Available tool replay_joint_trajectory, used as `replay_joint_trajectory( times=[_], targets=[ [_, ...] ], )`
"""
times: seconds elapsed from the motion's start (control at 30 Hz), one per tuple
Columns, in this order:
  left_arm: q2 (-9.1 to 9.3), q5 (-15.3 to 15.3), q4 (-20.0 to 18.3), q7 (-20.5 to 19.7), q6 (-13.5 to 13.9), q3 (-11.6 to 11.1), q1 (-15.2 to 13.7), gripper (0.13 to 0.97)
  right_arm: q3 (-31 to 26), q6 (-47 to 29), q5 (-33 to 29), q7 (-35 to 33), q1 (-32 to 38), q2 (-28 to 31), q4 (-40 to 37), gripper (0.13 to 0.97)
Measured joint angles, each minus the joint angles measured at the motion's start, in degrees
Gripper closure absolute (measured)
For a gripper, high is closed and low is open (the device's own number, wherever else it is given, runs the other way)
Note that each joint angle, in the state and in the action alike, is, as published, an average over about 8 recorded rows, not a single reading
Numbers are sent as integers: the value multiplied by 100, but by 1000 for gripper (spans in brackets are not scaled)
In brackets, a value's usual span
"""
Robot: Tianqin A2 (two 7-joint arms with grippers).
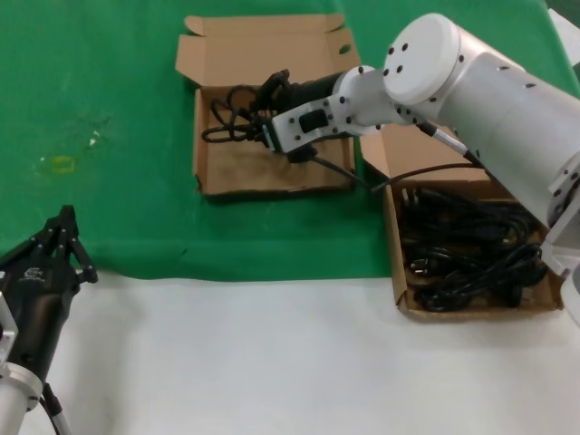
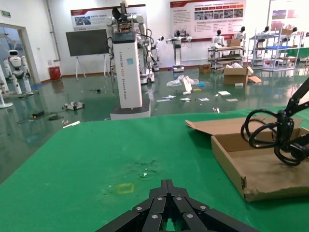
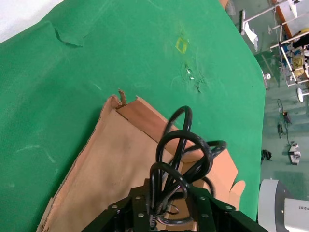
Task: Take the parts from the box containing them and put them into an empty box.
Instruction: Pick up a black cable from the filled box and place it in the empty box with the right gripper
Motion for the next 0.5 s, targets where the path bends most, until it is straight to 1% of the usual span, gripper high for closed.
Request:
replay_joint_trajectory(
  times=[0.27, 0.3, 0.5],
  targets=[
    [0, 0, 0, 0, 0, 0, 0, 953, 0, 6, -6, -28, 2, 0, 0, 755],
    [0, 0, 0, 0, 0, 0, 0, 953, 0, 7, -6, -29, 4, 0, 1, 755],
    [0, 0, 0, 0, 0, 0, 0, 953, 0, 14, 0, -30, 13, 0, 5, 624]
  ],
)
